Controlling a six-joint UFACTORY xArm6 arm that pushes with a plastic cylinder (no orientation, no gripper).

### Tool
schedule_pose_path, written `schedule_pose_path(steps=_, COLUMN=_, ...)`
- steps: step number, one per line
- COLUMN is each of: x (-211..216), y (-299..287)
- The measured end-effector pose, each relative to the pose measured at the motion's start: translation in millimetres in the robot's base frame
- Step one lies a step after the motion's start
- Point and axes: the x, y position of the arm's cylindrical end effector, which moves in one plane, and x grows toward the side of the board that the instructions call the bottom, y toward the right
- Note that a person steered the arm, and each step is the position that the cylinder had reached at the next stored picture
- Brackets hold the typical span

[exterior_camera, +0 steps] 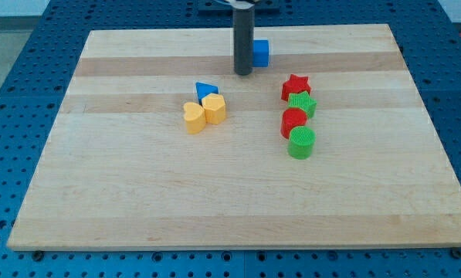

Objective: Nudge the yellow hexagon along with blue triangle a bit up

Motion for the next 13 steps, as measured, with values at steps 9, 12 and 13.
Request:
schedule_pose_path(steps=9, x=-8, y=-241)
schedule_pose_path(steps=12, x=-22, y=-265)
schedule_pose_path(steps=13, x=-13, y=-256)
